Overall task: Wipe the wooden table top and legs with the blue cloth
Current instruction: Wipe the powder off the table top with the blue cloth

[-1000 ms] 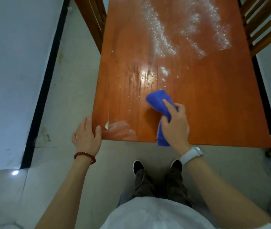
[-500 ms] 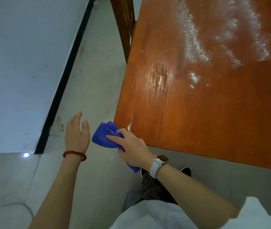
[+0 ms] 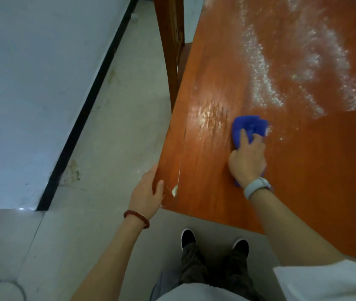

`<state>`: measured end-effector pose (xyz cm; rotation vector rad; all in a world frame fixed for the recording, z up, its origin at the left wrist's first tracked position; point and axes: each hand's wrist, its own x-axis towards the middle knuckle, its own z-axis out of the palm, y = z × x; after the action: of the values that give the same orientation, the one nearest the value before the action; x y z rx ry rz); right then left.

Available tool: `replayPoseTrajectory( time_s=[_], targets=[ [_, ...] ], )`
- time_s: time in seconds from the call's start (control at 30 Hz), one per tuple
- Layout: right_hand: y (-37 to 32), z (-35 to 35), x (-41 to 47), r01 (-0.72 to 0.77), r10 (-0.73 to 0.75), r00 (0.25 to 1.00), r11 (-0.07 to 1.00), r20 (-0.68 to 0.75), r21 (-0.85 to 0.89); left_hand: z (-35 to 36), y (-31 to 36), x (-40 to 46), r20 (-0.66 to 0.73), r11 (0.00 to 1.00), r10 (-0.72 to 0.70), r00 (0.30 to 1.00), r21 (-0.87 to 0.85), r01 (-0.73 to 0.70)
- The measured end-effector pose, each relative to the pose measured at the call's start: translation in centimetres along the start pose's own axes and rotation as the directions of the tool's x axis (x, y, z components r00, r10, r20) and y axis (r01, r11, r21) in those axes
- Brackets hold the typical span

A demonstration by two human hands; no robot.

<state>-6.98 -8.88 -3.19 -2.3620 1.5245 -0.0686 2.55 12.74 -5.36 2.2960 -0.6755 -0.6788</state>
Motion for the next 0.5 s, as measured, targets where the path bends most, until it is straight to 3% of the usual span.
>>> replayPoseTrajectory(
  time_s=[0.07, 0.1, 0.17, 0.2, 0.23, 0.27, 0.3, 0.33, 0.37, 0.5],
  targets=[
    [-3.0, 1.1, -1.7, 0.264, -0.258, 0.962, 0.963, 0.086, -0.061, -1.3, -0.5, 0.3, -0.099, 0.995, -0.068, 0.993, -0.082, 0.060],
    [-4.0, 1.9, -3.3, 0.427, -0.418, 0.898, 0.903, 0.138, -0.044, -2.1, -0.9, 0.5, -0.152, 0.991, -0.104, 0.983, -0.105, 0.089],
    [-5.3, 2.8, -7.3, 0.720, -0.716, 0.669, 0.691, 0.202, 0.064, -3.9, -2.0, 0.7, -0.228, 0.981, -0.164, 0.960, -0.138, 0.135],
    [-5.4, 3.1, -9.3, 0.825, -0.825, 0.508, 0.549, 0.247, 0.136, -4.7, -2.5, 0.8, -0.247, 0.979, -0.178, 0.952, -0.143, 0.145],
    [-5.3, 3.3, -11.0, 0.877, -0.885, 0.347, 0.424, 0.310, 0.227, -5.5, -2.9, 0.8, -0.261, 0.979, -0.183, 0.948, -0.141, 0.151],
    [-4.9, 3.1, -12.0, 0.868, -0.898, 0.238, 0.367, 0.370, 0.333, -6.0, -3.3, 0.7, -0.268, 0.980, -0.182, 0.946, -0.131, 0.151],
    [-4.4, 2.6, -12.4, 0.819, -0.885, 0.192, 0.383, 0.424, 0.428, -6.4, -3.5, 0.7, -0.271, 0.983, -0.172, 0.947, -0.114, 0.146],
    [-3.9, 1.9, -12.1, 0.747, -0.865, 0.211, 0.443, 0.454, 0.496, -6.6, -3.7, 0.7, -0.265, 0.985, -0.164, 0.950, -0.099, 0.142],
    [-3.3, 1.3, -11.4, 0.671, -0.852, 0.283, 0.505, 0.441, 0.543, -6.6, -3.7, 0.8, -0.256, 0.987, -0.151, 0.955, -0.087, 0.133],
    [-1.7, -1.0, -5.9, 0.394, -0.676, 0.705, 0.625, 0.215, 0.674, -5.8, -2.7, 1.1, -0.203, 0.992, -0.122, 0.971, -0.052, 0.114]
  ],
)
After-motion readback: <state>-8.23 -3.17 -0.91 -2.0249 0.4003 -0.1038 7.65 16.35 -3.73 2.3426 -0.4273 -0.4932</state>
